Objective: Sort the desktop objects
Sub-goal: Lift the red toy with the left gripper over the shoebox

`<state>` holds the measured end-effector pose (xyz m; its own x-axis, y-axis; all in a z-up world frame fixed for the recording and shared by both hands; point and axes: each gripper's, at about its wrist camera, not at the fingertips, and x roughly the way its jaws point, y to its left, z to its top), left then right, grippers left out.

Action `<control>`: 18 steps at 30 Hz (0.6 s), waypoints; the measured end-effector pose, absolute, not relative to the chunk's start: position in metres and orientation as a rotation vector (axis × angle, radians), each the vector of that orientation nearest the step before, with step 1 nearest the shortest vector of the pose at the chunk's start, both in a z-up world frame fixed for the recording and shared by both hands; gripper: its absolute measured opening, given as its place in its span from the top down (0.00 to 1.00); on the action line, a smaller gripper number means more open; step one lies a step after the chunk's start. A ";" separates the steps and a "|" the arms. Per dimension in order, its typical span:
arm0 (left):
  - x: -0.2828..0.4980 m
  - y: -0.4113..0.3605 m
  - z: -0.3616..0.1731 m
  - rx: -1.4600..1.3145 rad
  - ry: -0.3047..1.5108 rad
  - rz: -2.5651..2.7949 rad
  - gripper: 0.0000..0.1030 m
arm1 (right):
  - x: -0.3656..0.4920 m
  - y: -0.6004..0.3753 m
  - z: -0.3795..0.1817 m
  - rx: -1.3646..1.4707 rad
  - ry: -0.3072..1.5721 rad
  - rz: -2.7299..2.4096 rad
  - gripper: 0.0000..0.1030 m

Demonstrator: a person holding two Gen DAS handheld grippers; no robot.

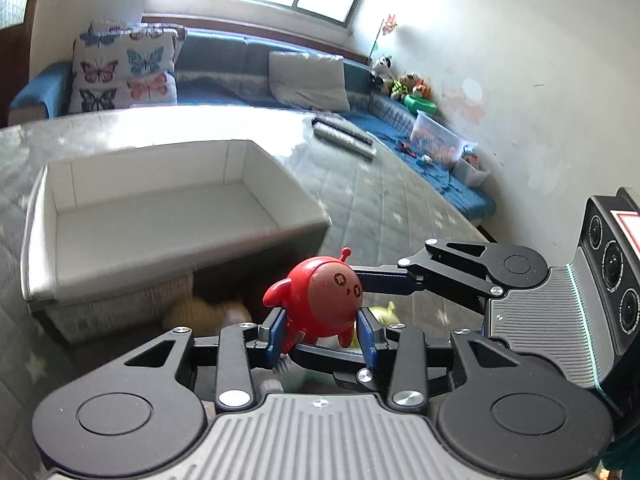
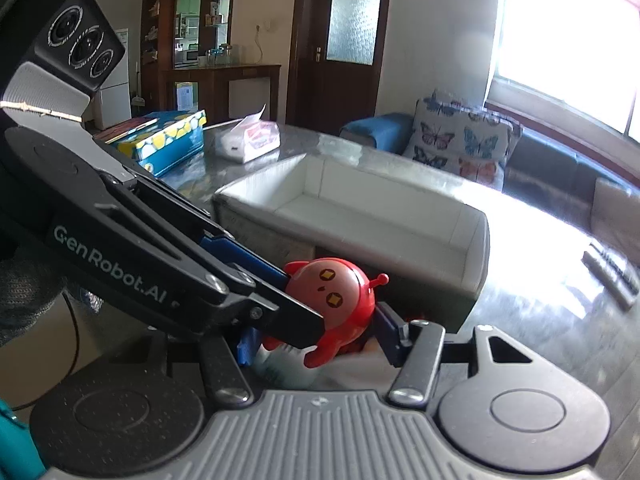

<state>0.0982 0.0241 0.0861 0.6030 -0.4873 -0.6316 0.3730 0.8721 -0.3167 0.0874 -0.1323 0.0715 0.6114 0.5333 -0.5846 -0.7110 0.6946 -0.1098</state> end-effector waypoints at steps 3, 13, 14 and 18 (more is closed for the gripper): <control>0.115 0.024 0.093 -0.158 0.762 -0.490 0.60 | 0.105 -0.127 0.081 -0.373 0.530 0.737 0.43; 0.185 0.036 0.099 -0.223 0.778 -0.465 0.61 | 0.173 -0.110 0.093 -0.423 0.529 0.741 0.44; 0.193 0.038 0.098 -0.231 0.789 -0.464 0.61 | 0.180 -0.108 0.093 -0.425 0.539 0.744 0.44; 0.227 0.047 0.086 -0.273 0.840 -0.458 0.61 | 0.213 -0.101 0.084 -0.426 0.598 0.756 0.44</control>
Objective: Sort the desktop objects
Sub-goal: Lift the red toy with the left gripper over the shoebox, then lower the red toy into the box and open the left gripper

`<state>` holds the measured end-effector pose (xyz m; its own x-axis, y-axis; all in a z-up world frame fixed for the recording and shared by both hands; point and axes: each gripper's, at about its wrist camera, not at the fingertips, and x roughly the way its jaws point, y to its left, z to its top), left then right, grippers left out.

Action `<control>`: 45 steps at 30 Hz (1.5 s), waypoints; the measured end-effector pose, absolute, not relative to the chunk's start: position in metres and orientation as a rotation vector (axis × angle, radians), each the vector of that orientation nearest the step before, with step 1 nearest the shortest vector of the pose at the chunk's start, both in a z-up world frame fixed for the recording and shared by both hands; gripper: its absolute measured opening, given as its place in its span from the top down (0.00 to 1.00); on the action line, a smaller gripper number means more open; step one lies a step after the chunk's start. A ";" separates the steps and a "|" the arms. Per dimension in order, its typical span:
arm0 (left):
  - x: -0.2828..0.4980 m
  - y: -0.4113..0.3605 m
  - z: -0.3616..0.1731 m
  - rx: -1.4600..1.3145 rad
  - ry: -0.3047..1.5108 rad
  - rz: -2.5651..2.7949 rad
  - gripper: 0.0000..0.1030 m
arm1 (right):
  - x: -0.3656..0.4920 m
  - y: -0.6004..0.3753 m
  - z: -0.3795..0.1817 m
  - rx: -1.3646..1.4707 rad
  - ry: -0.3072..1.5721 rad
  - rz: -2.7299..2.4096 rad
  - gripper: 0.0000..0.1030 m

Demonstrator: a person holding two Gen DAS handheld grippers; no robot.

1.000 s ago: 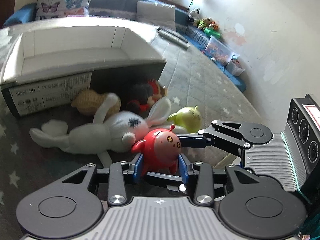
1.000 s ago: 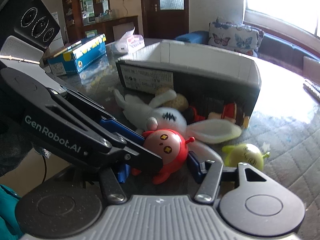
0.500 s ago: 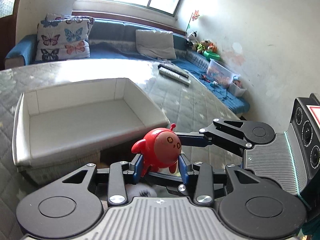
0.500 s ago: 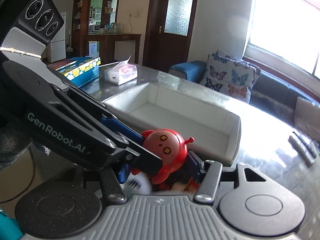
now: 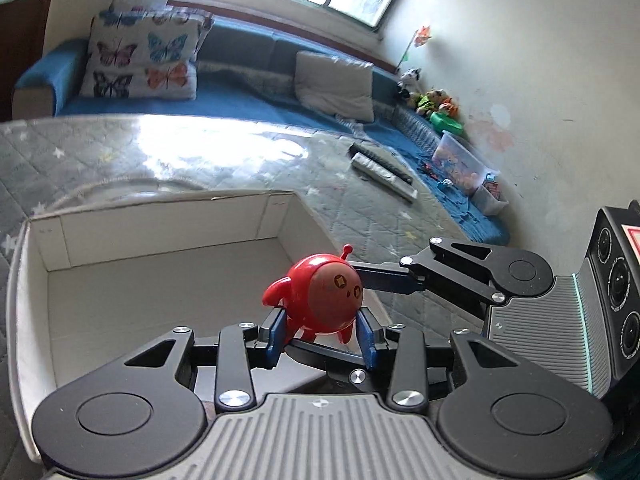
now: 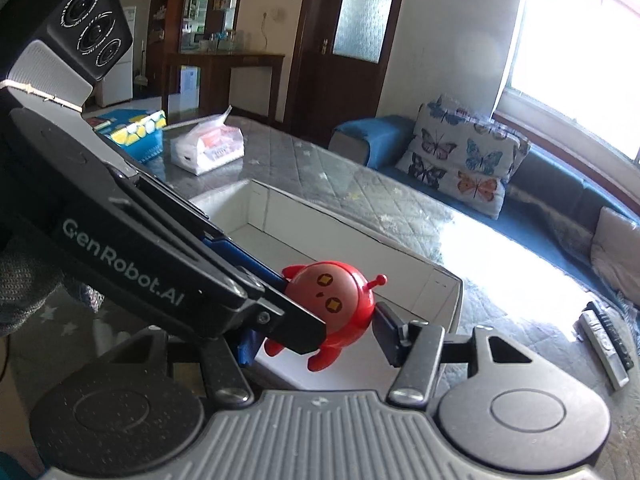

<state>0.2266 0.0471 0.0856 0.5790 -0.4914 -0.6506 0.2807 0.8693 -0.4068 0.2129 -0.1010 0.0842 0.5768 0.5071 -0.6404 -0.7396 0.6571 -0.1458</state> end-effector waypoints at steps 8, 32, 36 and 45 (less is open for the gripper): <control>0.271 0.058 0.057 -0.338 0.954 -0.447 0.61 | 0.253 -0.093 0.054 -0.433 0.739 0.791 0.43; 0.305 0.071 0.020 -0.464 1.065 -0.424 0.60 | 0.298 -0.076 0.022 -0.441 0.907 0.760 0.40; 0.302 0.070 0.025 -0.451 1.046 -0.419 0.60 | 0.295 -0.077 0.022 -0.431 0.888 0.744 0.37; 0.291 0.068 0.039 -0.418 0.998 -0.411 0.60 | 0.286 -0.088 0.030 -0.363 0.843 0.704 0.30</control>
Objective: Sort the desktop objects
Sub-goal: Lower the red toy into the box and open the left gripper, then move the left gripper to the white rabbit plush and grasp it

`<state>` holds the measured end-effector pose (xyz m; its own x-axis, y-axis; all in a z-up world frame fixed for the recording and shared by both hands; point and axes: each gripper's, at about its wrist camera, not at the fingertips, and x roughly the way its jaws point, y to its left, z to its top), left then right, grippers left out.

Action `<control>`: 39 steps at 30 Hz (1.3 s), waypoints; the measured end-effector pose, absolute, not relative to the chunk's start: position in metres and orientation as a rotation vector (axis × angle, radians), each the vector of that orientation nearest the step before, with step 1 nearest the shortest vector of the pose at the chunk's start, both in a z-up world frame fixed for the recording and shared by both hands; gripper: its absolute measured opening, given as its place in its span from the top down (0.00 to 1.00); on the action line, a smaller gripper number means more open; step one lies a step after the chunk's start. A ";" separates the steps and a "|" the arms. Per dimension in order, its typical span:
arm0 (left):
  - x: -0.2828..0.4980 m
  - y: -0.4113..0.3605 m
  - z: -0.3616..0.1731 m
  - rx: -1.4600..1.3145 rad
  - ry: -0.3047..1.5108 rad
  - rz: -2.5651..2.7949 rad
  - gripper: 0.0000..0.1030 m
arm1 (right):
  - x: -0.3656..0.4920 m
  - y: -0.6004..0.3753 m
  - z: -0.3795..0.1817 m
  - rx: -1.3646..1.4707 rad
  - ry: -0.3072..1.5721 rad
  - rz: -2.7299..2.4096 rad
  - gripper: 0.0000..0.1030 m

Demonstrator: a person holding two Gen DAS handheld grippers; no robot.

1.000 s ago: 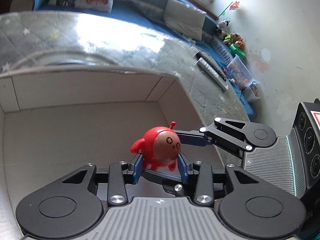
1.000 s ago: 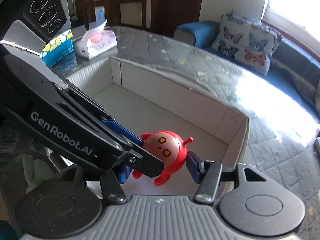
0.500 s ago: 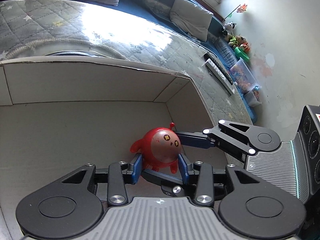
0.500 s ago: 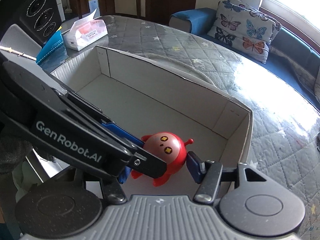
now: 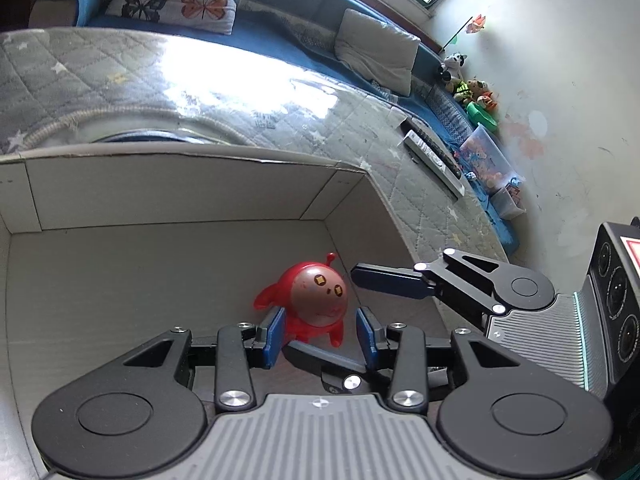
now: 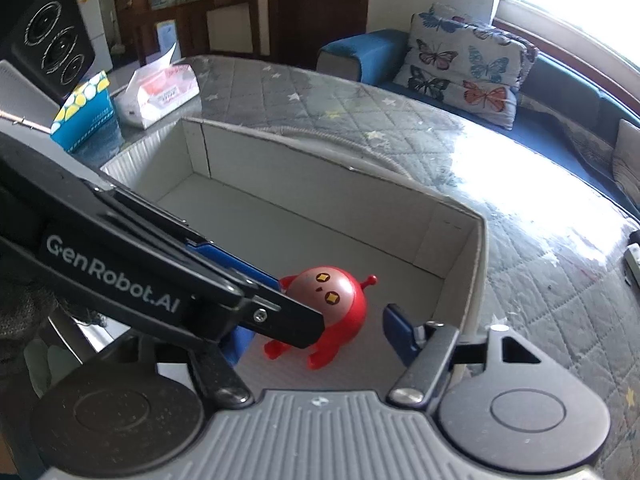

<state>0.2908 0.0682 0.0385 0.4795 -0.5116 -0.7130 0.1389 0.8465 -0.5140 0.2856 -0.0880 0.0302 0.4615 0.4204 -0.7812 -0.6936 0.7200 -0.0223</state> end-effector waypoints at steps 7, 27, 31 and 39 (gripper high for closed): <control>0.275 0.064 0.053 -0.392 0.955 -0.411 0.60 | 0.267 -0.101 0.044 -0.311 0.772 0.681 0.24; 0.201 0.060 0.071 -0.345 0.864 -0.404 0.60 | 0.186 -0.144 0.052 -0.220 0.695 0.637 0.11; 0.184 0.060 0.071 -0.332 0.837 -0.399 0.60 | 0.169 -0.148 0.051 -0.221 0.690 0.646 0.11; 0.153 0.070 0.070 -0.348 0.803 -0.379 0.60 | 0.135 -0.151 0.042 -0.217 0.707 0.706 0.11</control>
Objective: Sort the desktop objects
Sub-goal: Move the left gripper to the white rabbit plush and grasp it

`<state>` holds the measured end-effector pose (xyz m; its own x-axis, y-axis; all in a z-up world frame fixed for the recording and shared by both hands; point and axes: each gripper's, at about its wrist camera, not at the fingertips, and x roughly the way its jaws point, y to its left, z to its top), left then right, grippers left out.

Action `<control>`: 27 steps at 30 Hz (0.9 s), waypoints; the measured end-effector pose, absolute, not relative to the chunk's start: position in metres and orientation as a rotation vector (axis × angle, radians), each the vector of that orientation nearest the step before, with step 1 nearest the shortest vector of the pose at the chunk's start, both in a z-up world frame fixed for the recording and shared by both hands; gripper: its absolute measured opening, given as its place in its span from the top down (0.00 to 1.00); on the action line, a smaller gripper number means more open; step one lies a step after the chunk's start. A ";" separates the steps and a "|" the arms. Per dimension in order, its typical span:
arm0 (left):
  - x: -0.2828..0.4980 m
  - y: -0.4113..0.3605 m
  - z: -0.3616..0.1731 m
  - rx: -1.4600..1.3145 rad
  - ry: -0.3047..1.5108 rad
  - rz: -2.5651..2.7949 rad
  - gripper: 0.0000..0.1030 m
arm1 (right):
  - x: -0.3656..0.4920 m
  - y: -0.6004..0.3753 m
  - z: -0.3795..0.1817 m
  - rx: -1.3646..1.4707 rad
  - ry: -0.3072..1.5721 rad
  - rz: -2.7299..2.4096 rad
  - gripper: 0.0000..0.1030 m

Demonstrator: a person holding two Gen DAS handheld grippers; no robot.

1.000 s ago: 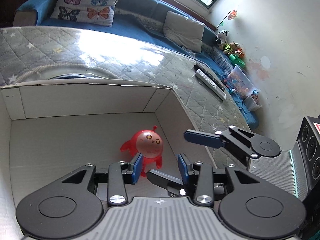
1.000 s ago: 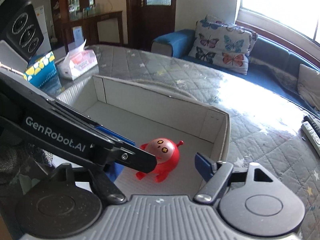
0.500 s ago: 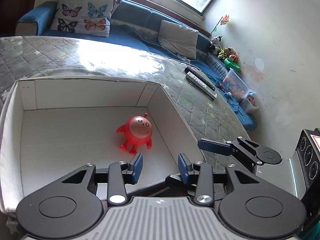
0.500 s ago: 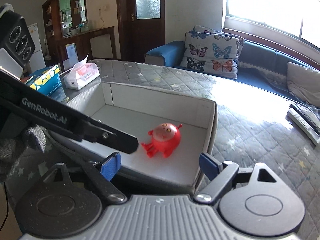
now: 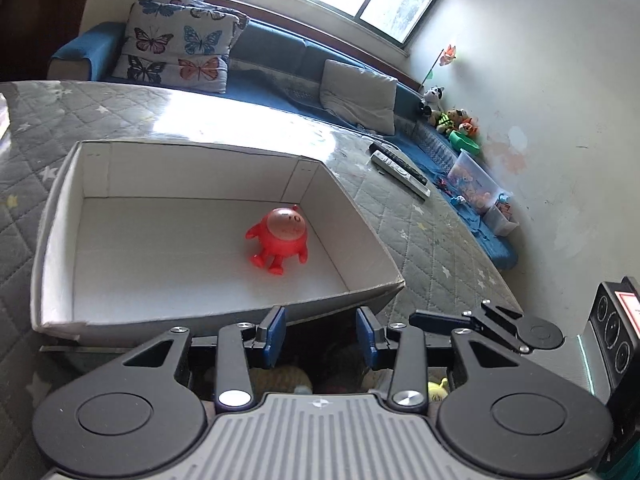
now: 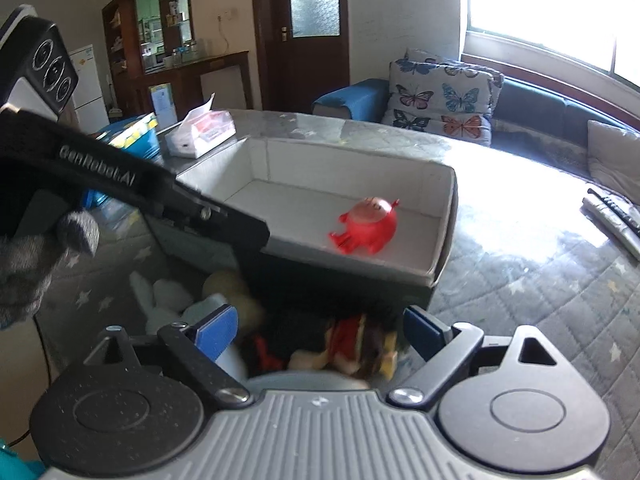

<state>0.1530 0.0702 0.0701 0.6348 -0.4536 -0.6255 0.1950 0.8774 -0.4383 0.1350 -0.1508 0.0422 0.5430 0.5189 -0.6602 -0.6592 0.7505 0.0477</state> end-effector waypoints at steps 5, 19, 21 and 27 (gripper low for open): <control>0.132 0.076 0.067 -0.355 0.802 -0.362 0.60 | 0.113 -0.145 0.040 -0.247 0.704 0.772 0.11; 0.087 0.098 0.039 -0.405 0.857 -0.273 0.60 | 0.080 -0.121 0.013 -0.312 0.771 0.874 0.11; 0.084 0.099 0.036 -0.409 0.863 -0.269 0.60 | 0.076 -0.120 0.010 -0.313 0.787 0.893 0.11; 0.080 0.105 0.025 -0.460 0.892 -0.265 0.60 | 0.060 -0.114 0.008 -0.320 0.824 0.970 0.11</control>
<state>0.0804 0.1049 0.0249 0.6045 -0.4070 -0.6848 0.0325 0.8715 -0.4893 0.0599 -0.1137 0.0081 0.2998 0.6004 -0.7414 -0.8287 0.5489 0.1094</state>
